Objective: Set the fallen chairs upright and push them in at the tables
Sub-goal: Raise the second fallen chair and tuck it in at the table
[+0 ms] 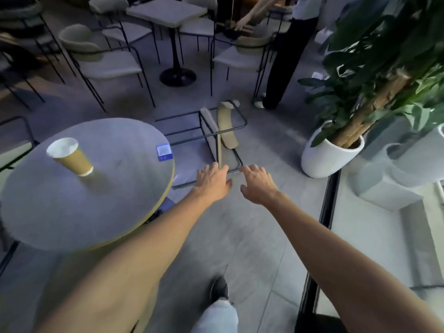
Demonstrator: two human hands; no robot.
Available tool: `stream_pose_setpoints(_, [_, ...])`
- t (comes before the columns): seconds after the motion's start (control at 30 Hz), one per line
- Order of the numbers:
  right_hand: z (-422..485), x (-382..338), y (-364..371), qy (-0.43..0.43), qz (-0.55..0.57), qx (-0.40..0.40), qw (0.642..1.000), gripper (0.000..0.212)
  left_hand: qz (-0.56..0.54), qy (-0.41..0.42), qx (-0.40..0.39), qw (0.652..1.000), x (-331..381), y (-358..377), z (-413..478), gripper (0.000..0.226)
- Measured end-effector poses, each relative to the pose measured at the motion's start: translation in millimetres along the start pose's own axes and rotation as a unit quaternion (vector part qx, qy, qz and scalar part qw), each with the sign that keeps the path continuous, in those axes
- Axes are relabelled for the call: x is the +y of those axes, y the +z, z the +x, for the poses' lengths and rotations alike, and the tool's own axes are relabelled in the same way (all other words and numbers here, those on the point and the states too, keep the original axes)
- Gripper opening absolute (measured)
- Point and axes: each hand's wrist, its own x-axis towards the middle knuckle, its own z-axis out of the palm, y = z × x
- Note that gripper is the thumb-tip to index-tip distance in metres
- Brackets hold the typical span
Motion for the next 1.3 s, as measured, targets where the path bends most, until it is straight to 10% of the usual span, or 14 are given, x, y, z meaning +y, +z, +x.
stream_pose_setpoints(0.7, [409.9, 240.3, -90.0, -0.126, -0.071, -0.108, 0.984, 0.059, -0.053, -0.160, -0.027, 0.985, 100.7, -26.1, 419.9, 0.045])
stream_pose_setpoints(1.3, [777.4, 254.7, -107.8, -0.268, -0.156, -0.134, 0.941, 0.045, -0.089, -0.280, -0.030, 0.955, 9.4, -10.3, 732.1, 0.048])
